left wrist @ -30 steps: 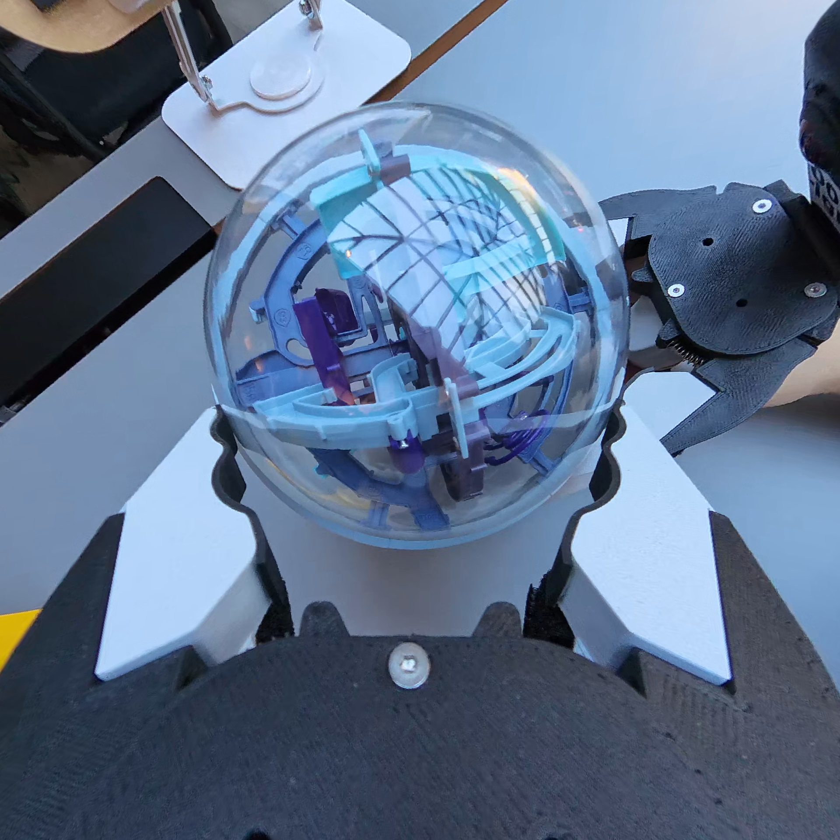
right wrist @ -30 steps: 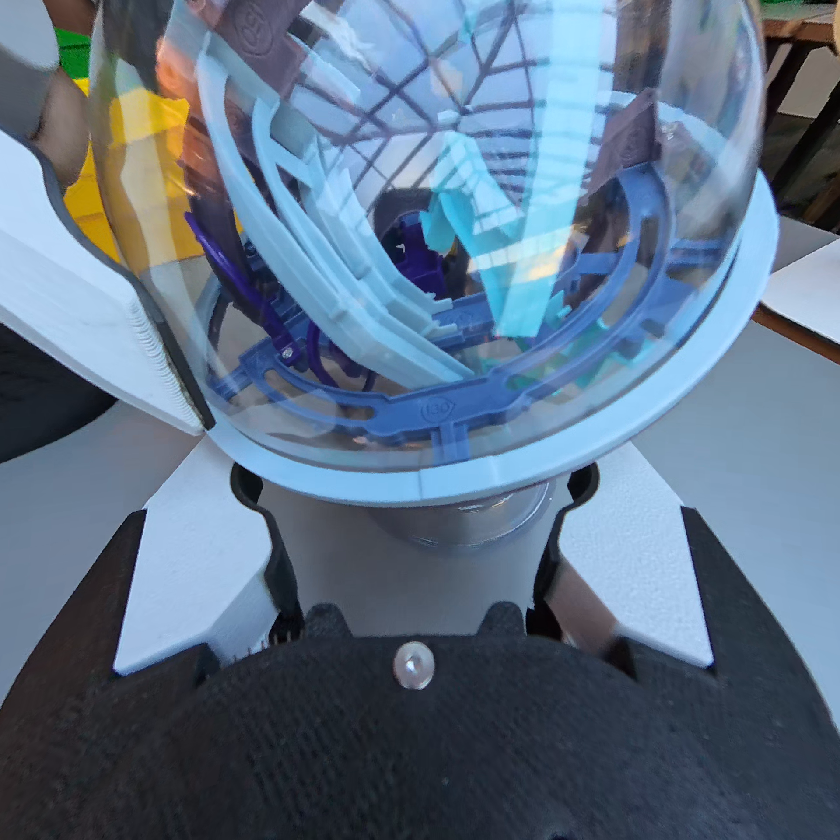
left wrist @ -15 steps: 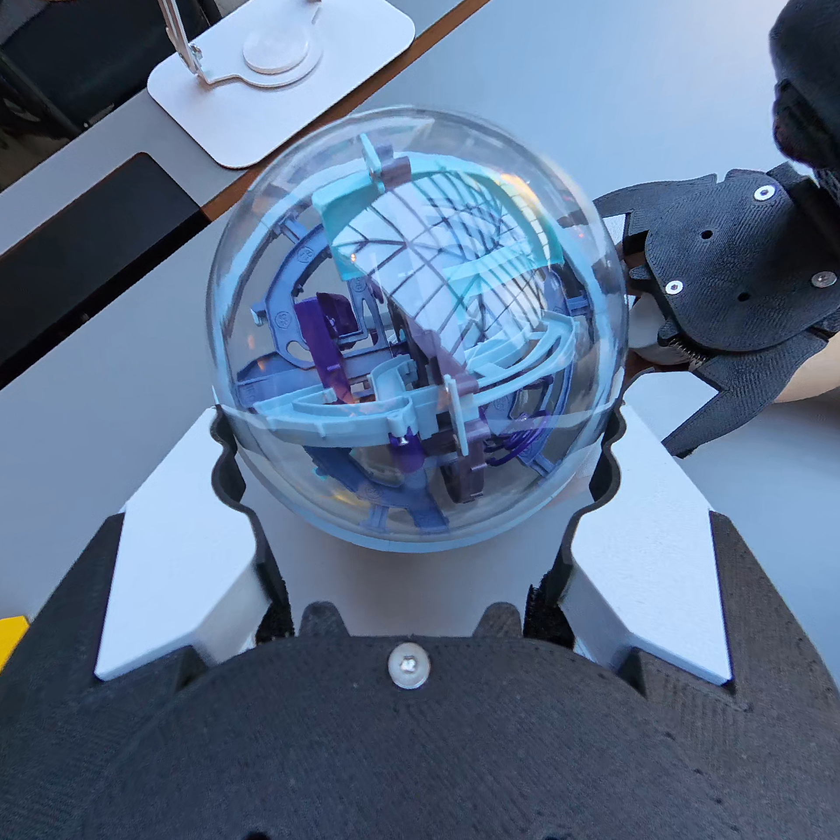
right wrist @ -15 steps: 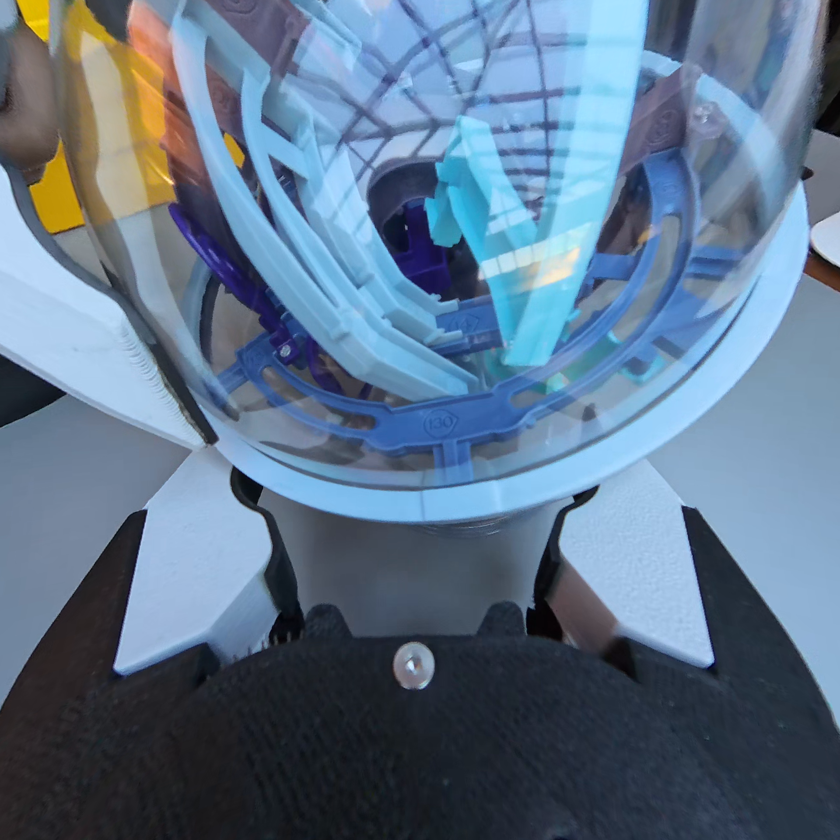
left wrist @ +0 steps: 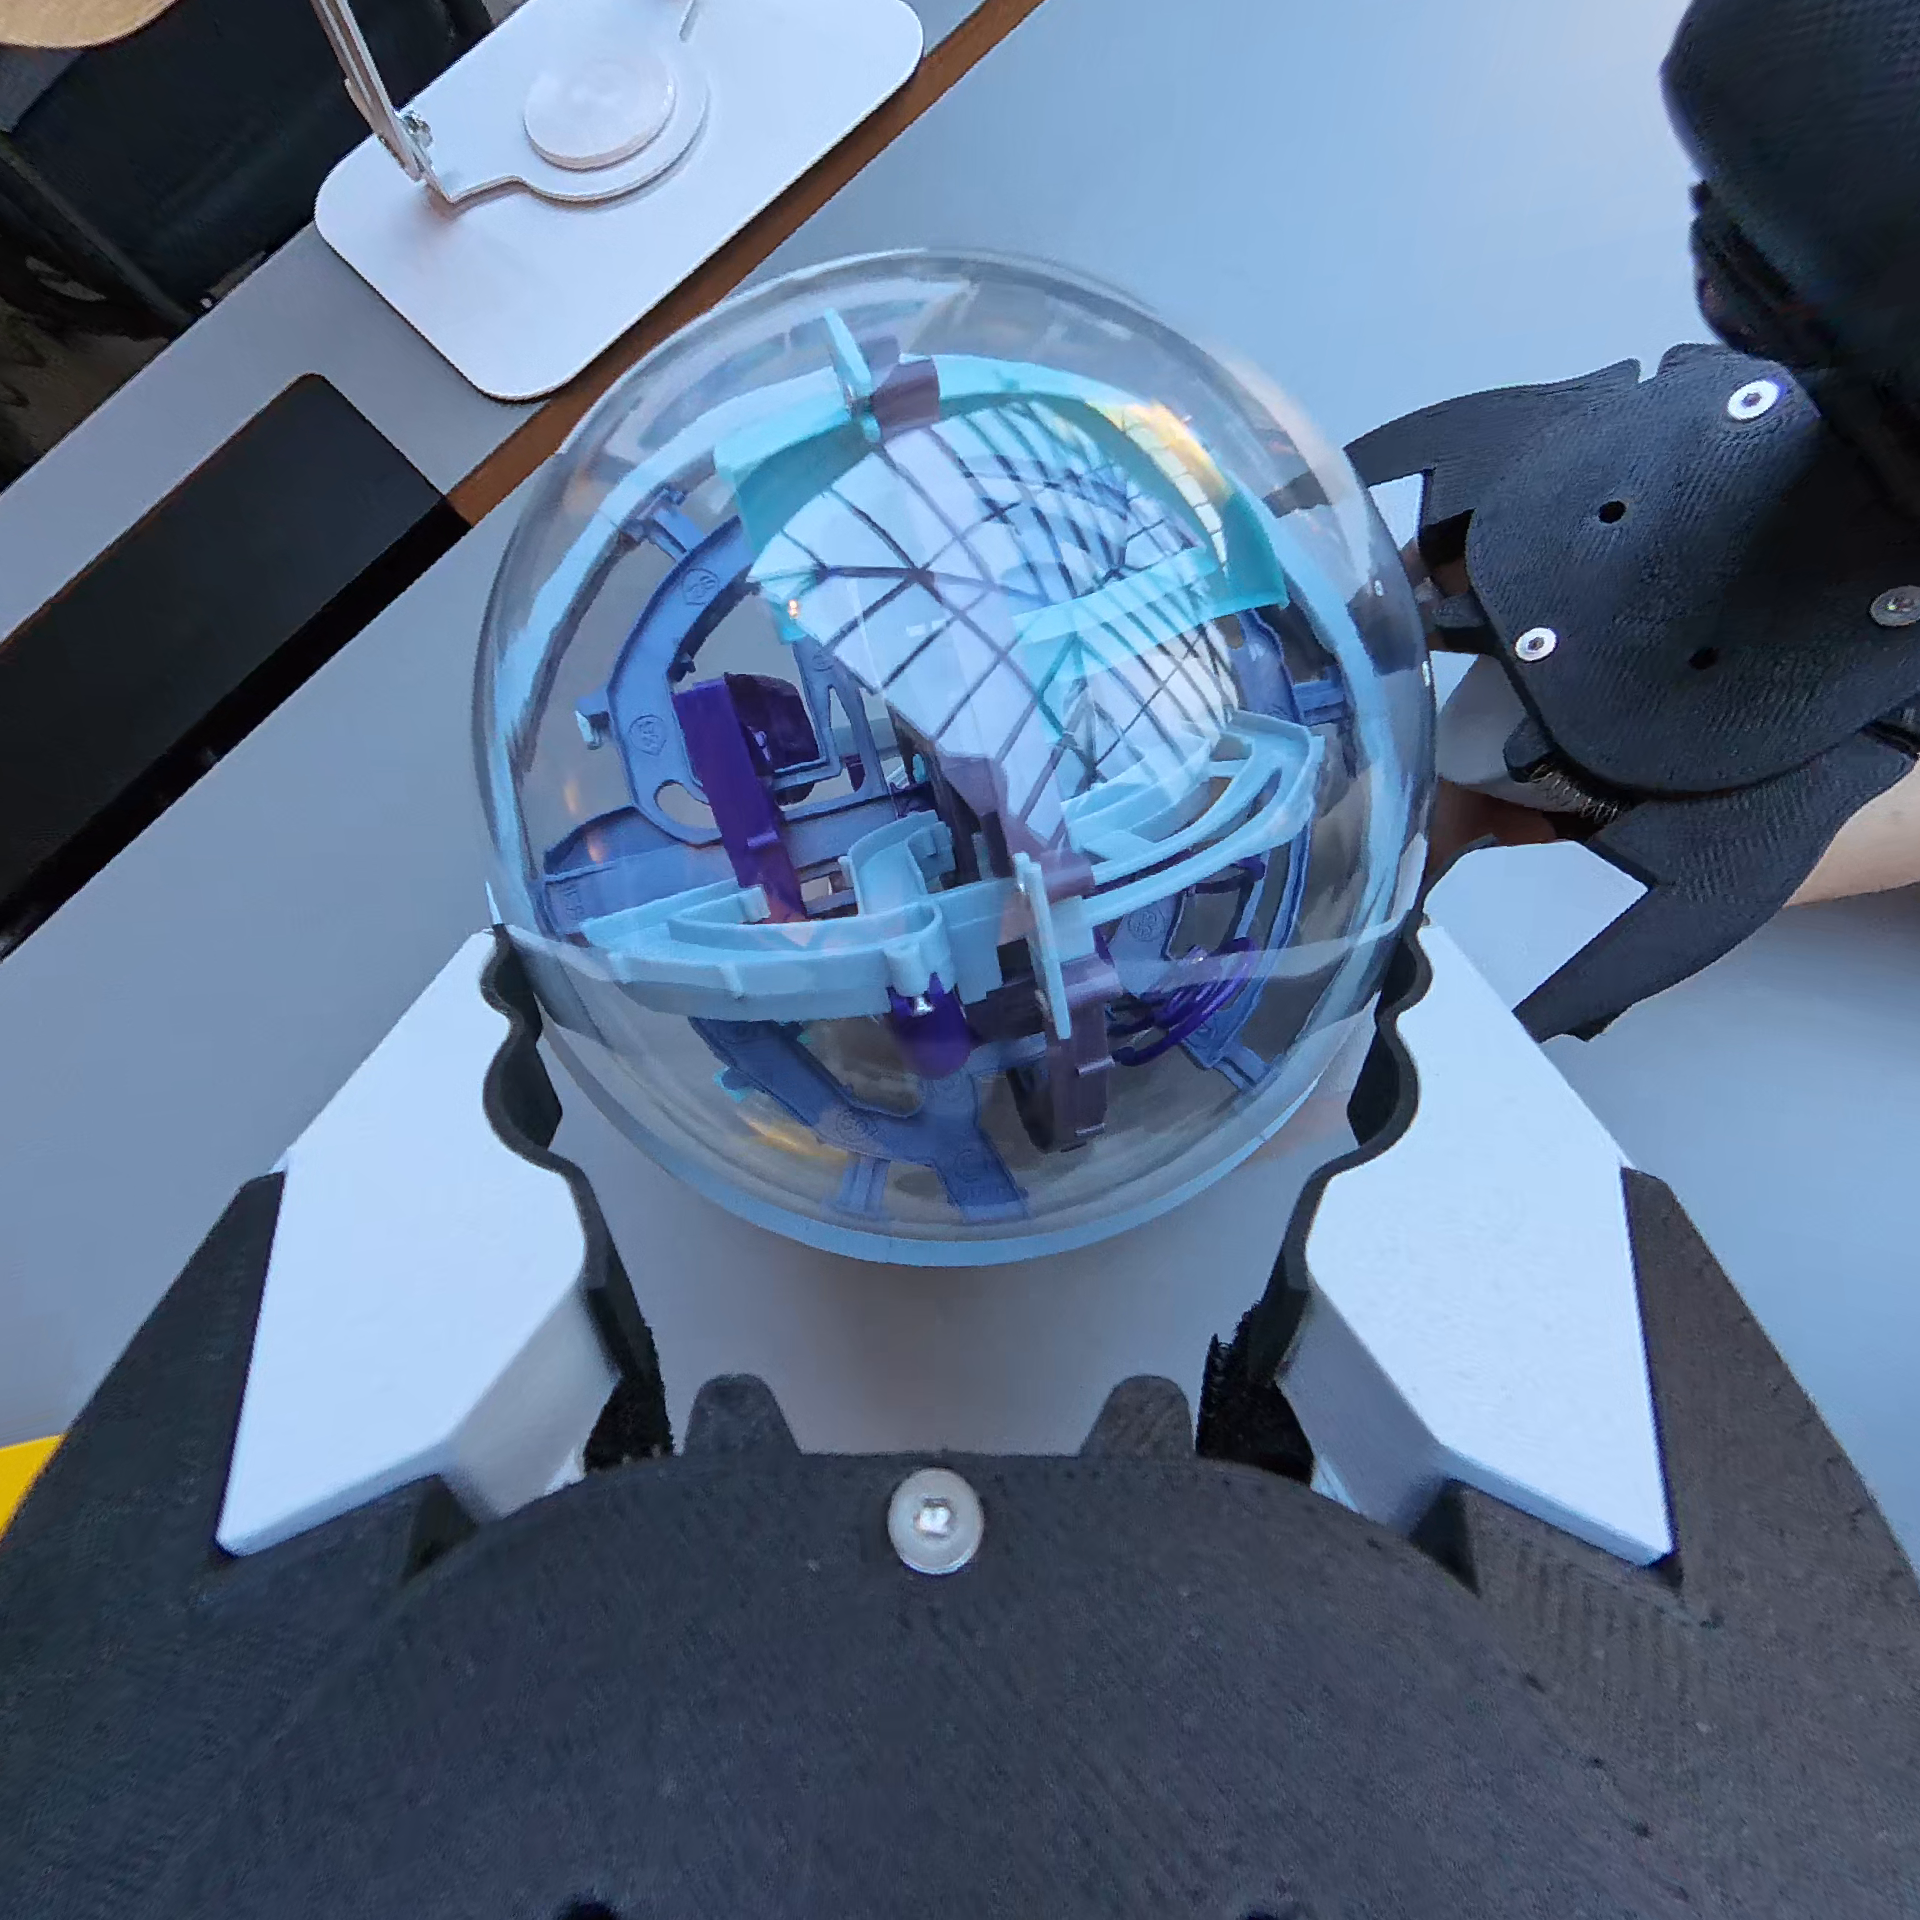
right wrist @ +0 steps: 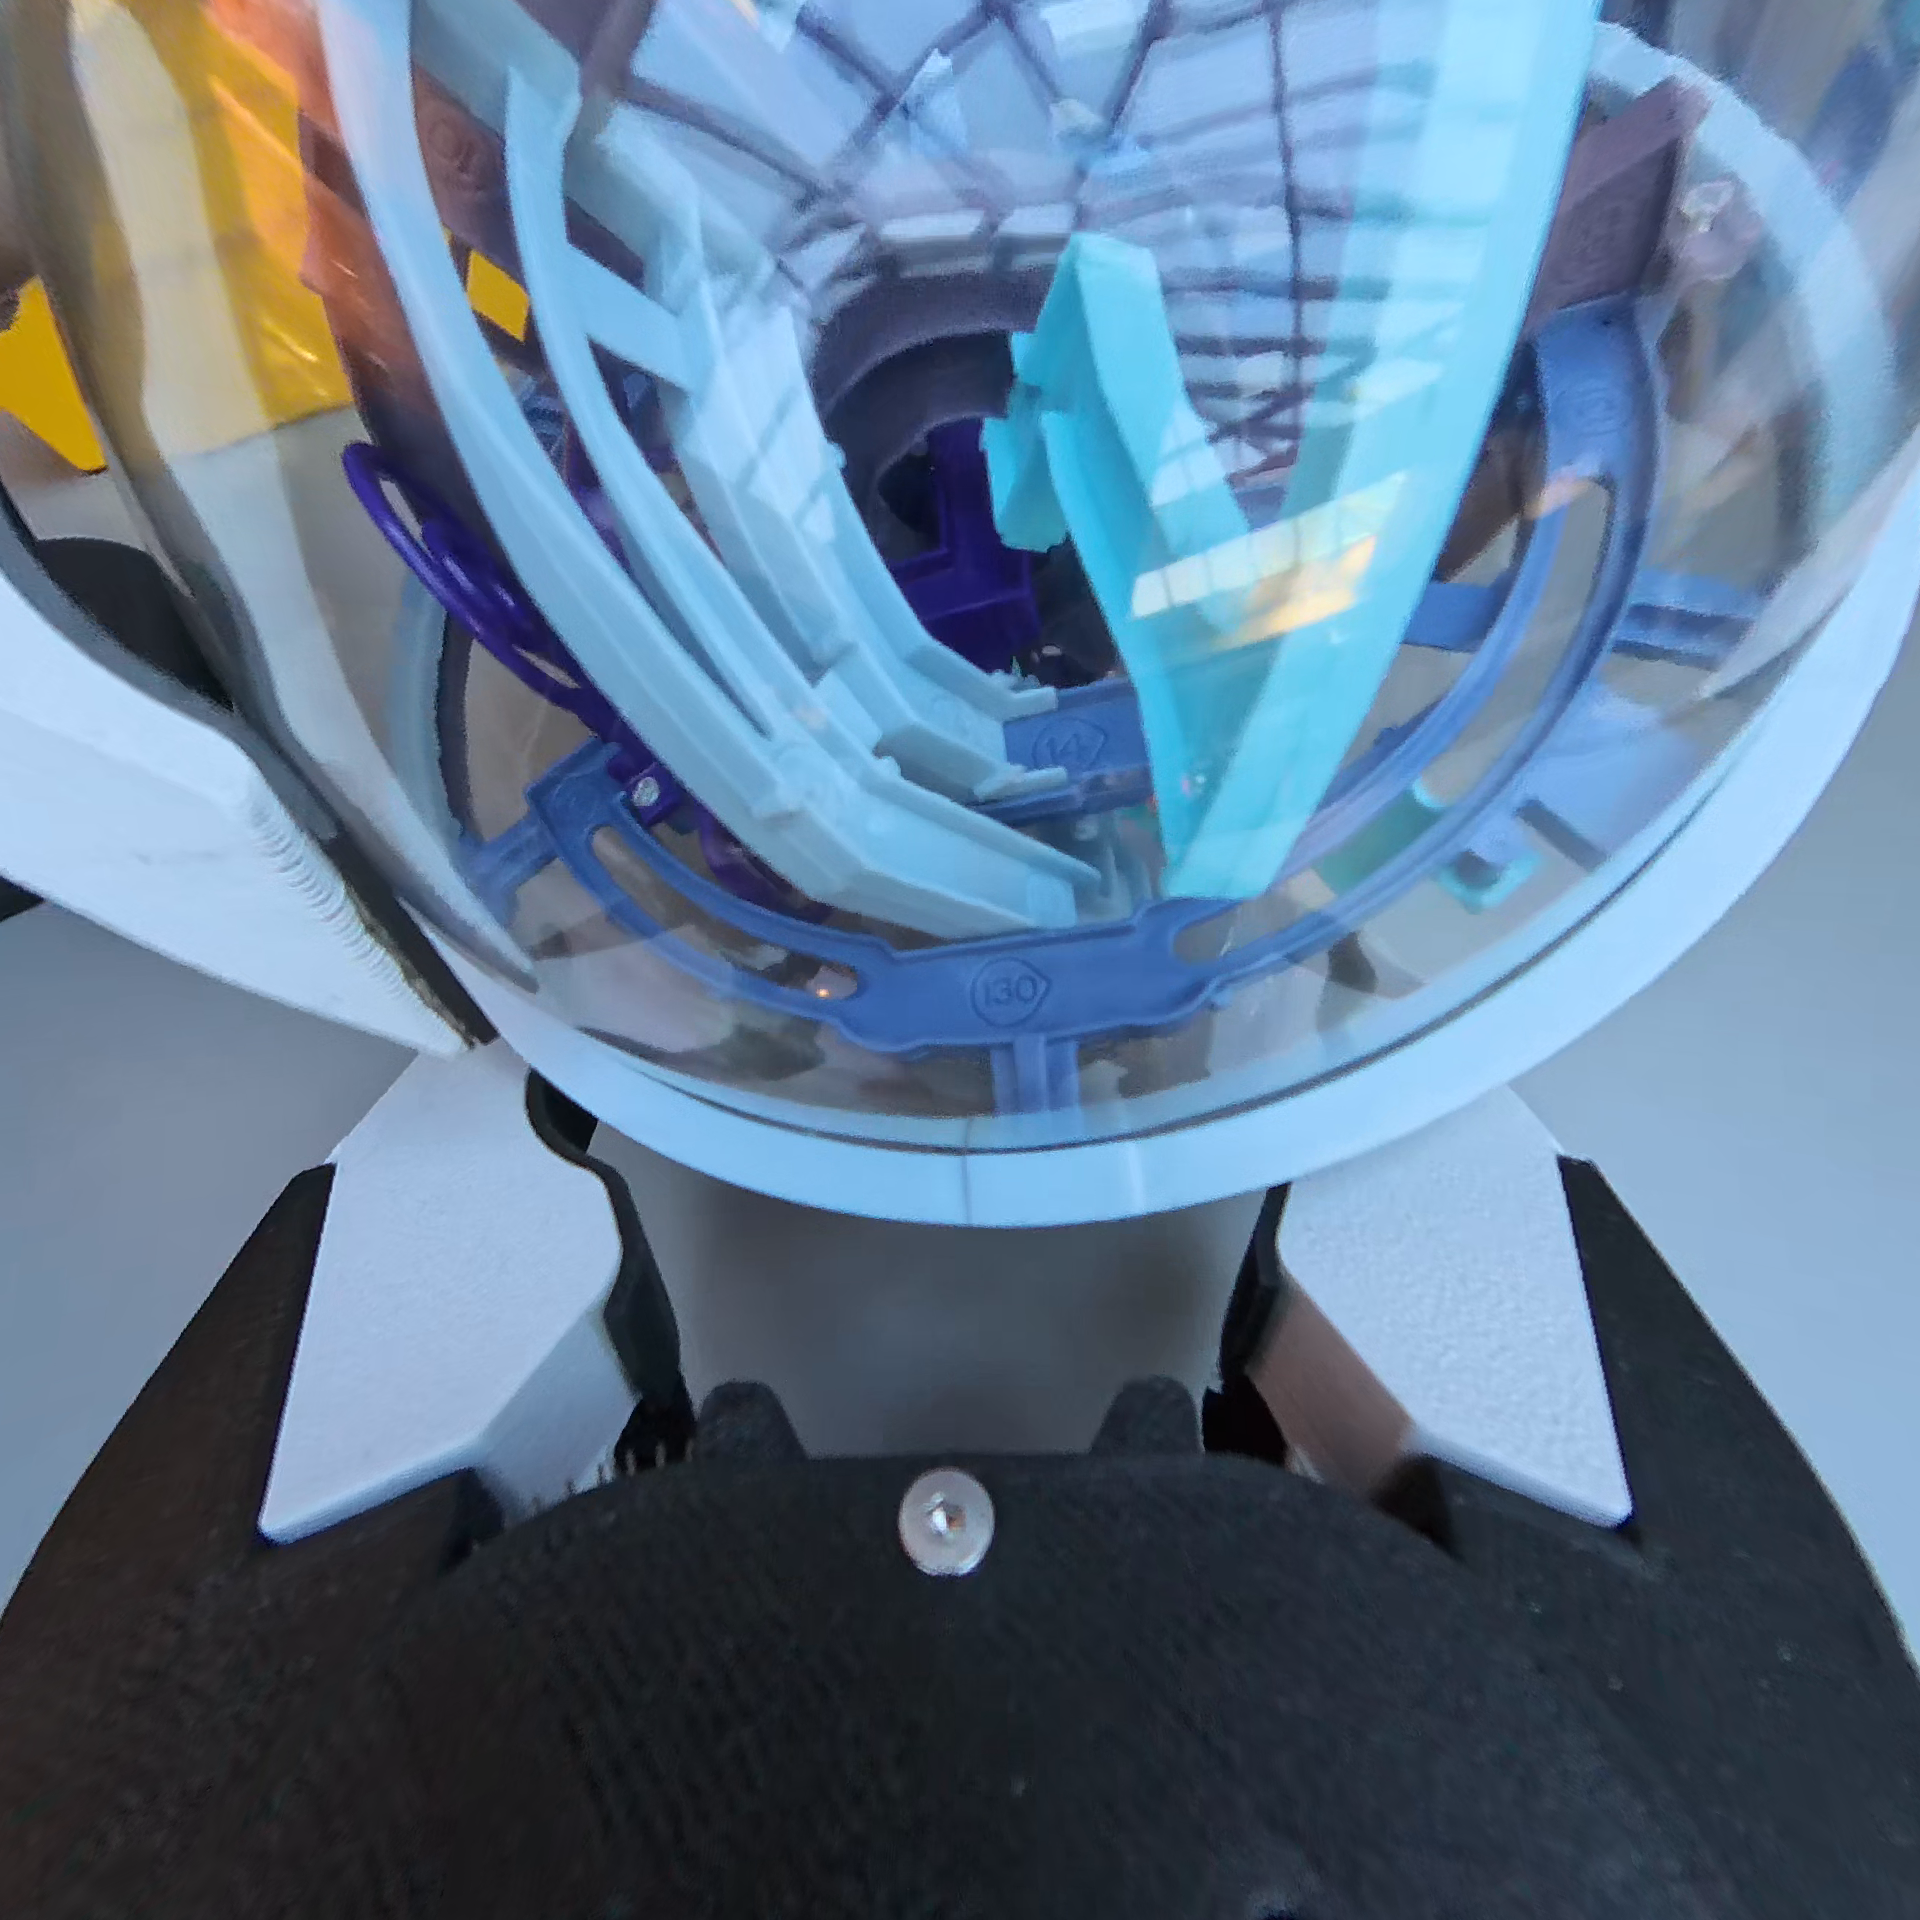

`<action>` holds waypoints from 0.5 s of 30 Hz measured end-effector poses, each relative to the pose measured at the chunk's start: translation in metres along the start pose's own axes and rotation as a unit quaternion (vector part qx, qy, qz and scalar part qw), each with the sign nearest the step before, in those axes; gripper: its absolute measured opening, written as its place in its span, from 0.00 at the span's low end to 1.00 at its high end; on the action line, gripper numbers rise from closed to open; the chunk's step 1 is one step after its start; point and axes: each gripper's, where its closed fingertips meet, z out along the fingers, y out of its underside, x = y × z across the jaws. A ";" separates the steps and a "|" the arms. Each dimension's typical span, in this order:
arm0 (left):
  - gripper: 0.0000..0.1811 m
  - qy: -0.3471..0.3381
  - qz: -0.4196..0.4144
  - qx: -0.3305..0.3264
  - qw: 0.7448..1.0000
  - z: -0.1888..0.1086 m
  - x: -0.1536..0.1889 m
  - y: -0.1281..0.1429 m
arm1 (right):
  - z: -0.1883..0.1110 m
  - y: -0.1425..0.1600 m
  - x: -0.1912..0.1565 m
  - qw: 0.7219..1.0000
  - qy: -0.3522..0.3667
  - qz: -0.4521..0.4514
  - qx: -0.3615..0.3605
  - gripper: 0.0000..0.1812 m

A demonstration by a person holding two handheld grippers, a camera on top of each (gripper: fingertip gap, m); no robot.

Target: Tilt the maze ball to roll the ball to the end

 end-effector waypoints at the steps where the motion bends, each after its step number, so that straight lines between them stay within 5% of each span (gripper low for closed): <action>1: 0.85 0.000 0.001 -0.001 1.000 0.001 0.000 0.000 | 0.000 0.001 0.000 1.000 0.000 0.000 -0.004 0.77; 15: 0.85 0.007 -0.002 0.003 1.000 0.005 0.002 -0.001 | -0.002 0.006 0.004 1.000 0.003 0.004 -0.012 0.78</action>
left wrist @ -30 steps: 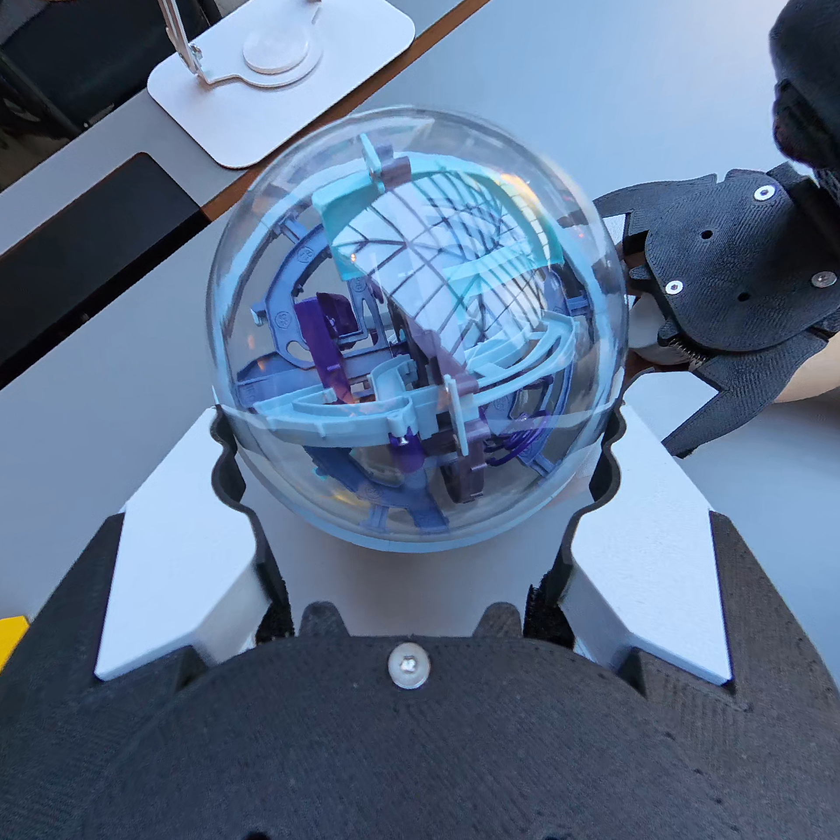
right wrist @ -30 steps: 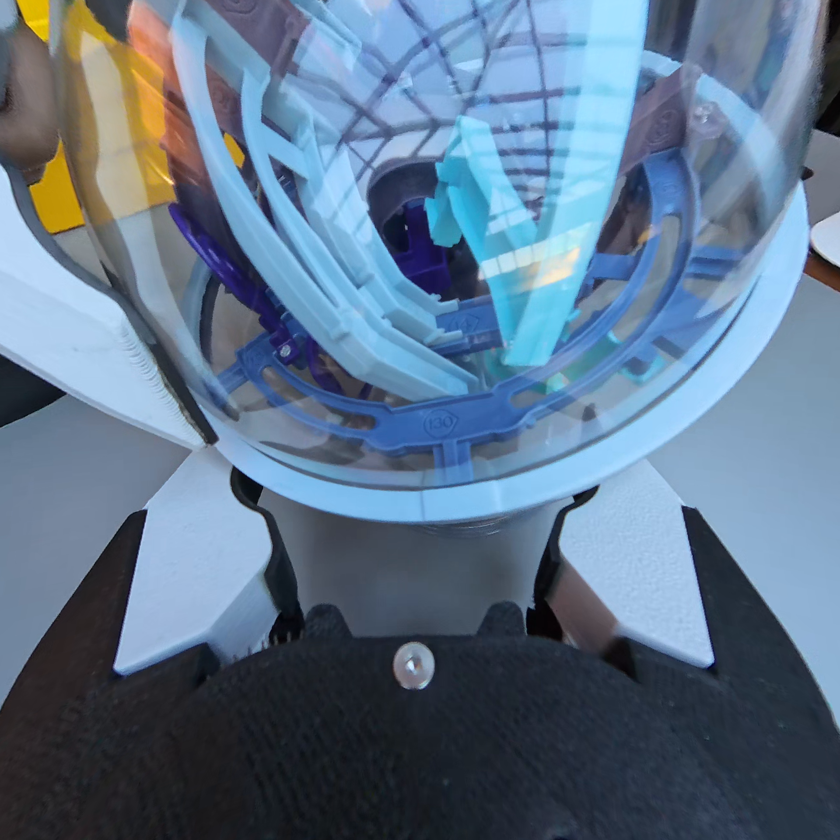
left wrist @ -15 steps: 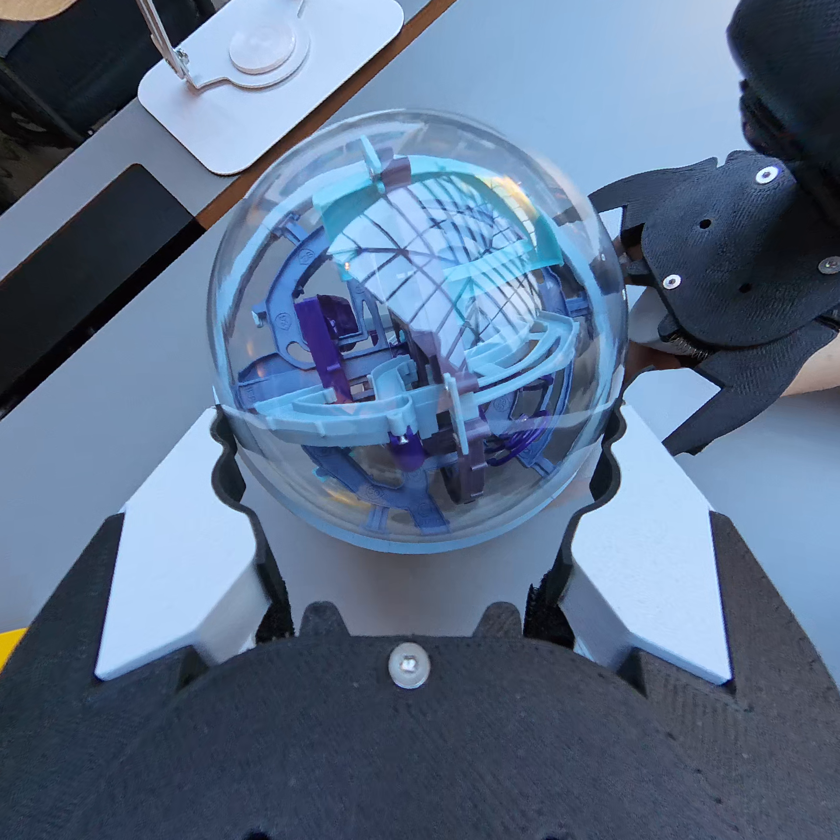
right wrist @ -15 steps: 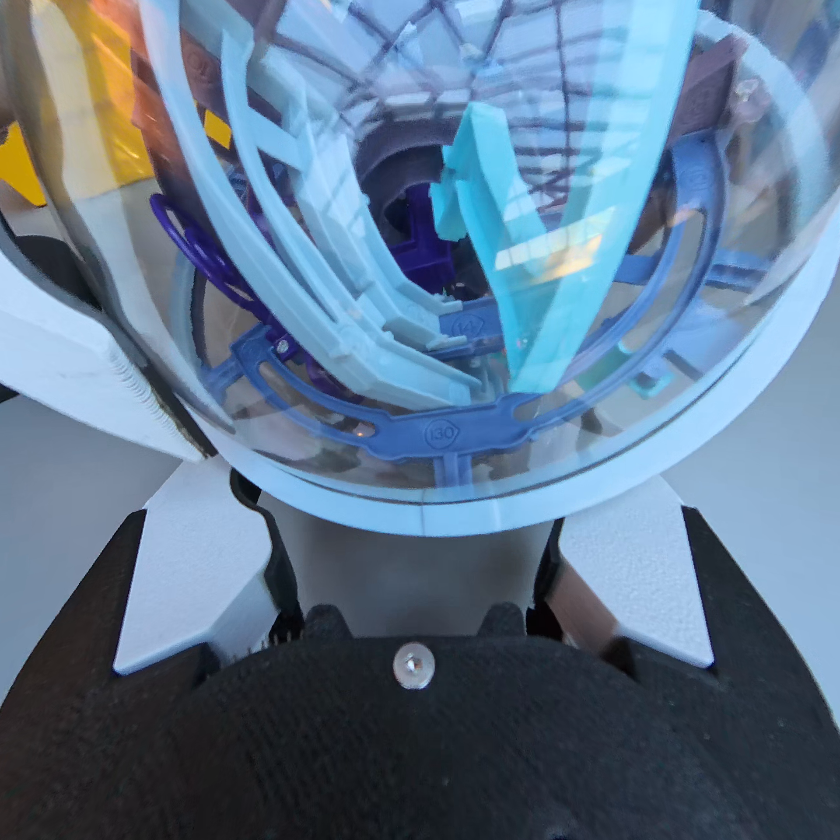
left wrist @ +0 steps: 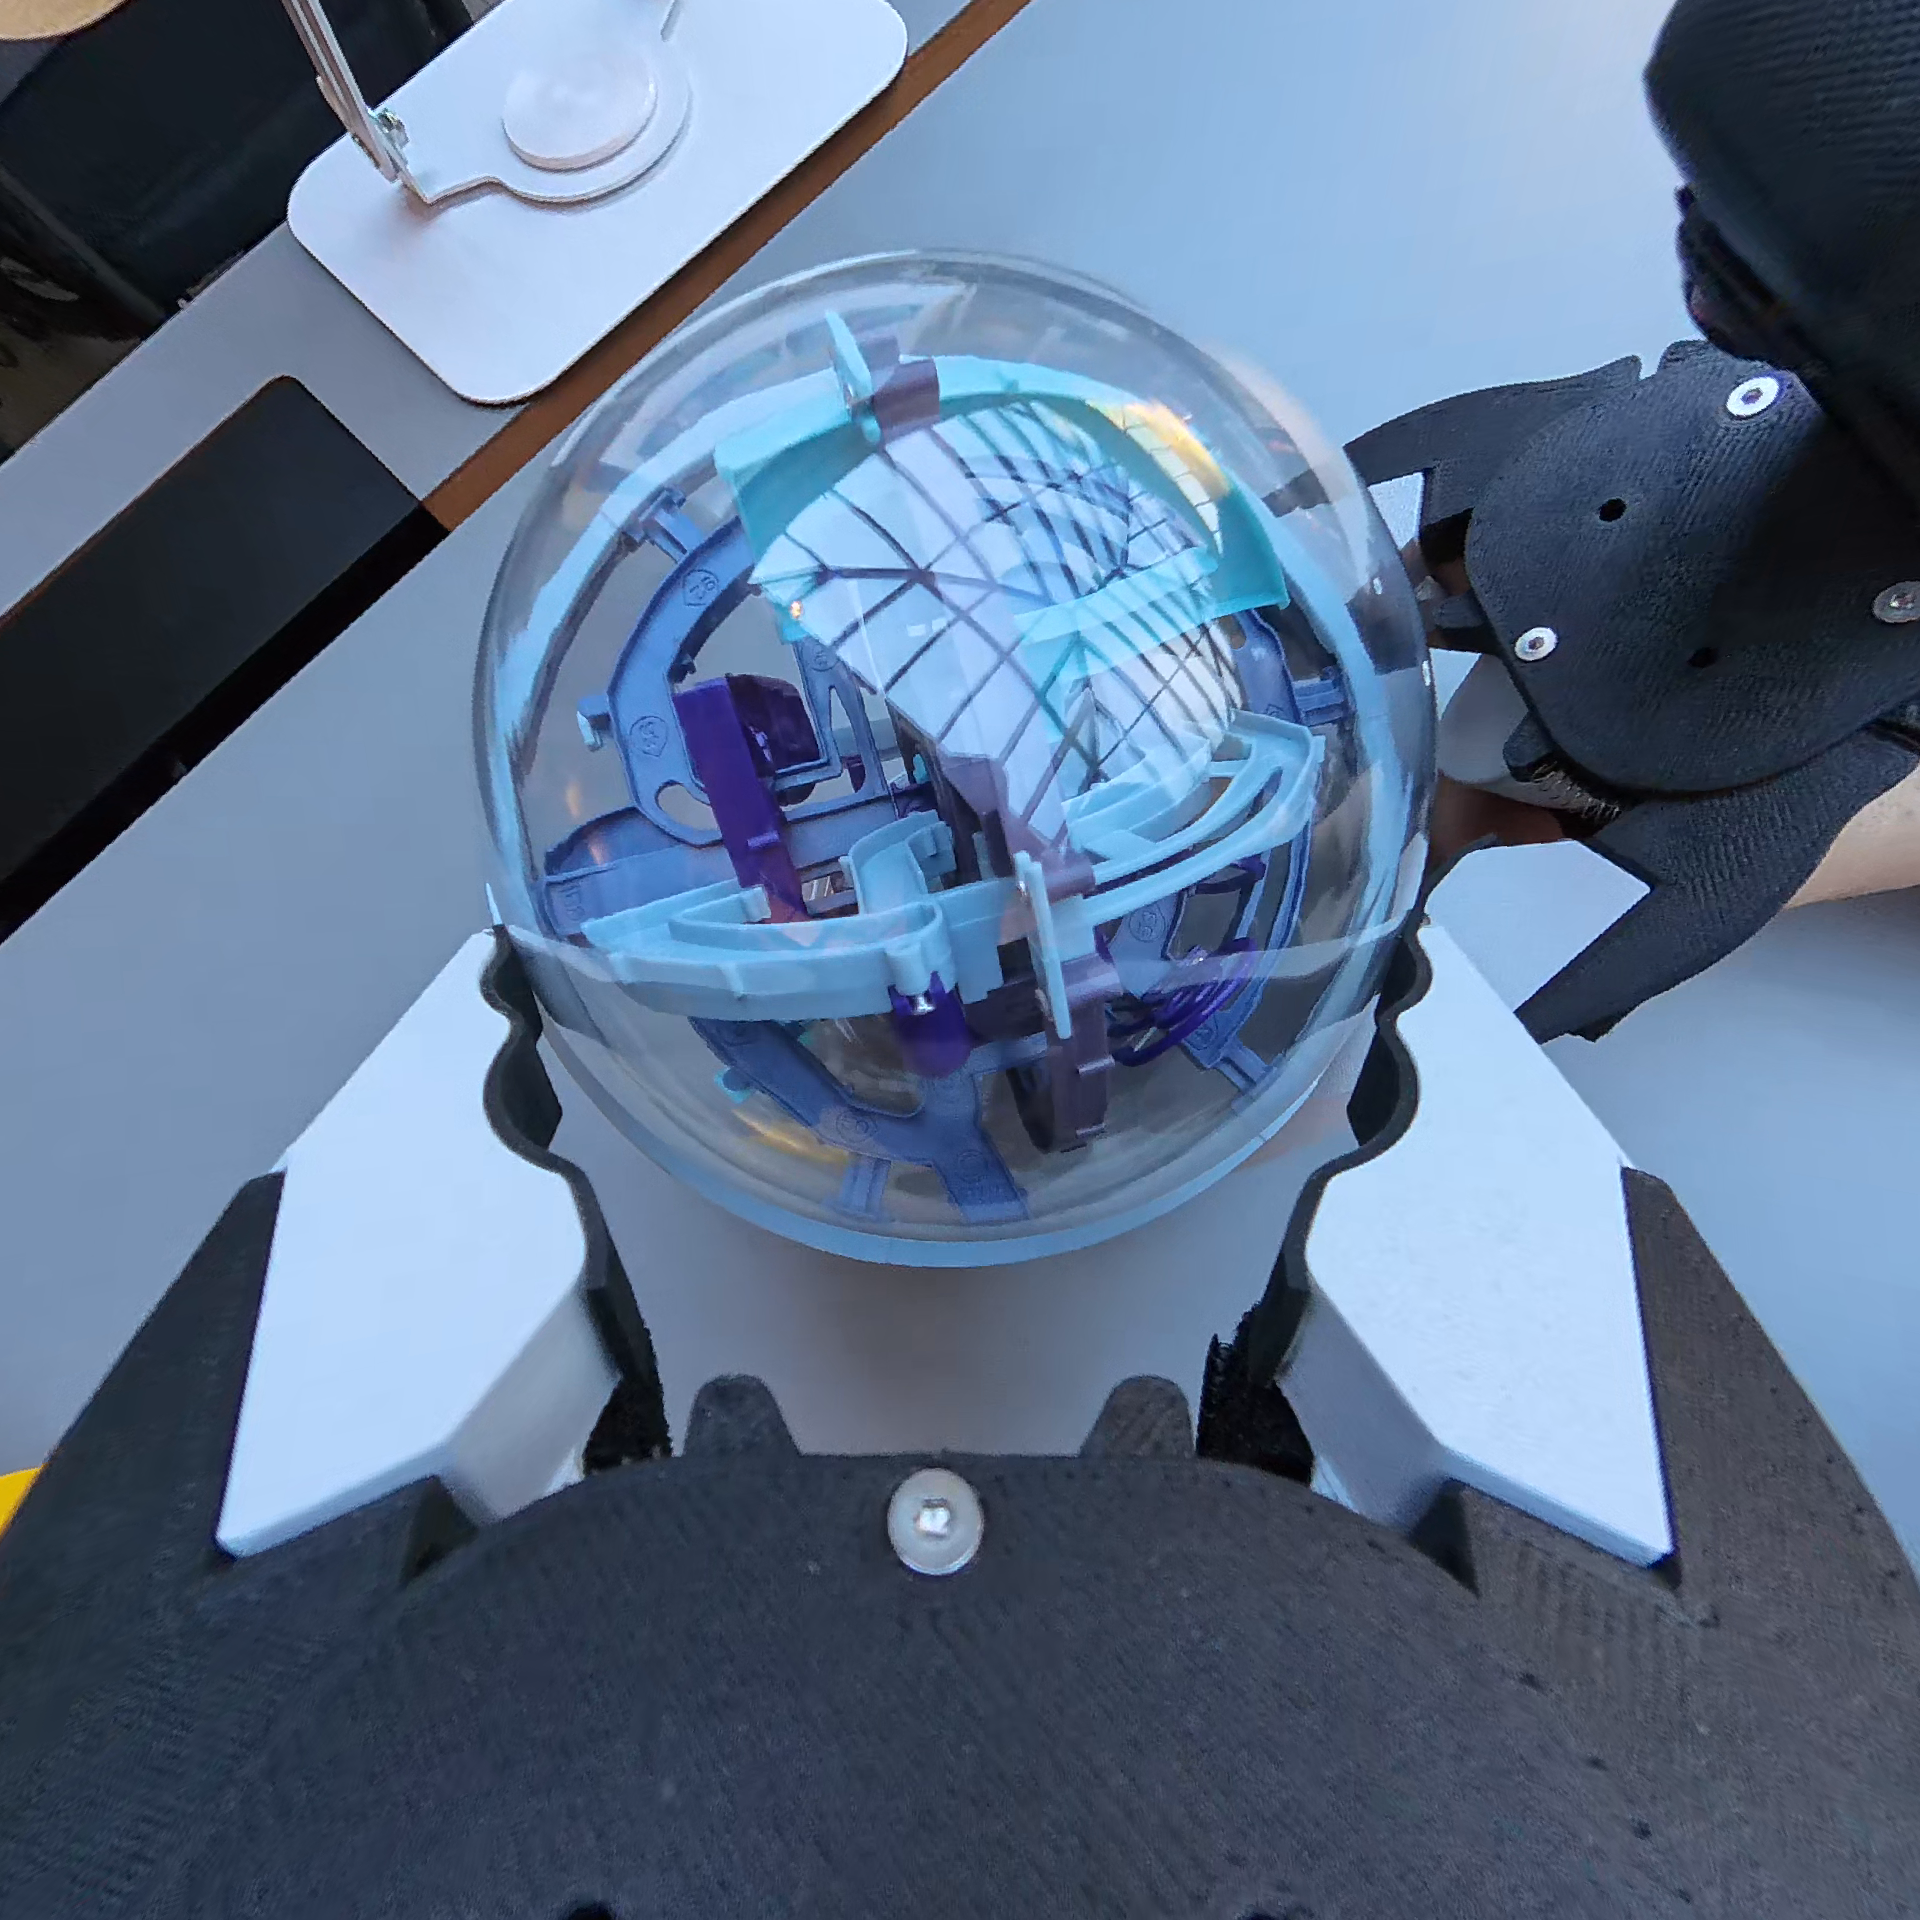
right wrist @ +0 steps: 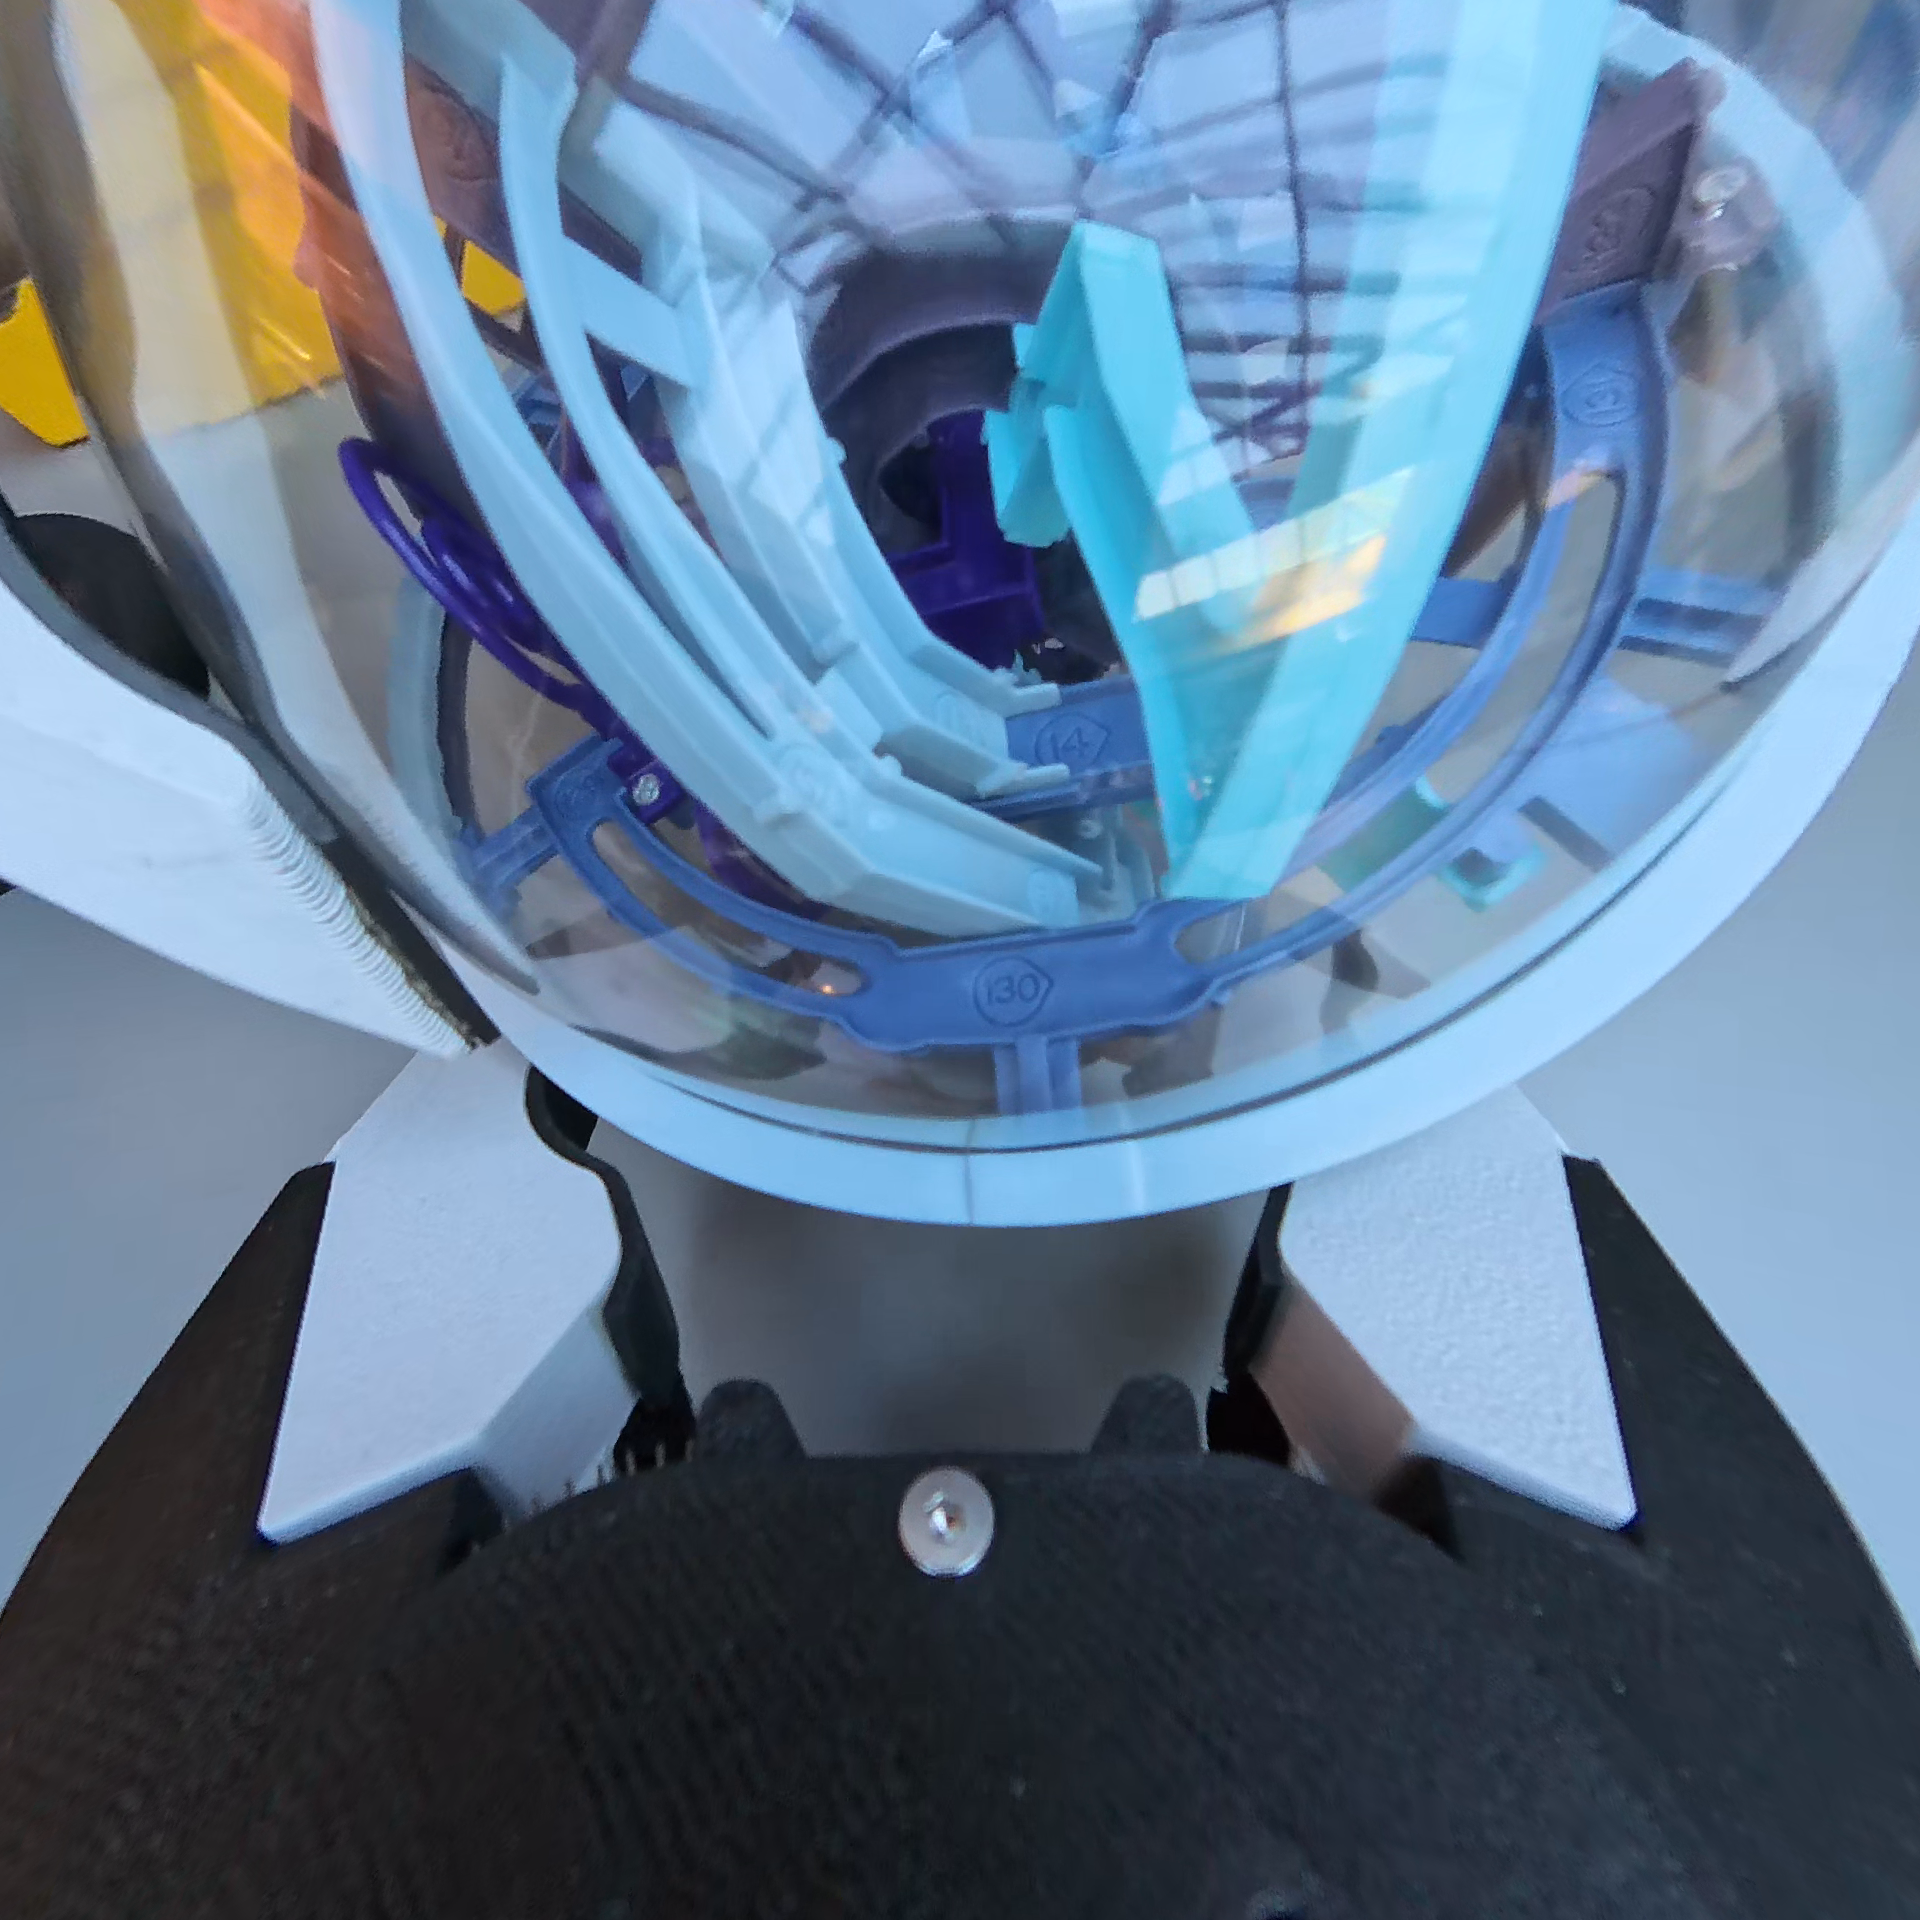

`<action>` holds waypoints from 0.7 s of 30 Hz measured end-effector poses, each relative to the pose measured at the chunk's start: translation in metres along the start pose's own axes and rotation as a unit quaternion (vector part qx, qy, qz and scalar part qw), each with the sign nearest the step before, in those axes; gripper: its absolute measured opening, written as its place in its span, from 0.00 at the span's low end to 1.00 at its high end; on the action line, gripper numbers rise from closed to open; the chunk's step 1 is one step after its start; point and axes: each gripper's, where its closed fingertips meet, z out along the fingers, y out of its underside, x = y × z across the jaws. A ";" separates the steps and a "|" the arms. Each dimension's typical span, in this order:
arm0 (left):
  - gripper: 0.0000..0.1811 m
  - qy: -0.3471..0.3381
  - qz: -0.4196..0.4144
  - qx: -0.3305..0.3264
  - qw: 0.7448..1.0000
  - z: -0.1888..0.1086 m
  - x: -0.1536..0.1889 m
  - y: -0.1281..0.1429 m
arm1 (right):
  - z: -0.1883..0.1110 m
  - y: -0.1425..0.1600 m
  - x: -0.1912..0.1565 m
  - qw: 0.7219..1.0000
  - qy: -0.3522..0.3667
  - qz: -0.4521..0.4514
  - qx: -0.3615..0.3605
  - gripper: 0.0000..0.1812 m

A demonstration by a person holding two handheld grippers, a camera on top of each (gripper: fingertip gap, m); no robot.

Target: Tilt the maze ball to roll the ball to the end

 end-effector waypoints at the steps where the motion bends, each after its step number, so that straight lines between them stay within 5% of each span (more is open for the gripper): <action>1: 0.85 0.001 0.001 0.001 1.000 0.001 0.001 -0.001 | -0.001 0.000 0.001 1.000 0.002 -0.001 0.000 0.78; 15: 0.85 0.005 0.004 0.001 1.000 0.004 0.002 -0.004 | -0.021 0.005 0.023 0.989 0.103 -0.105 -0.003 0.85; 21: 0.85 0.006 0.007 0.000 1.000 0.005 0.002 -0.005 | -0.051 -0.027 0.029 0.939 0.151 -0.301 0.075 0.85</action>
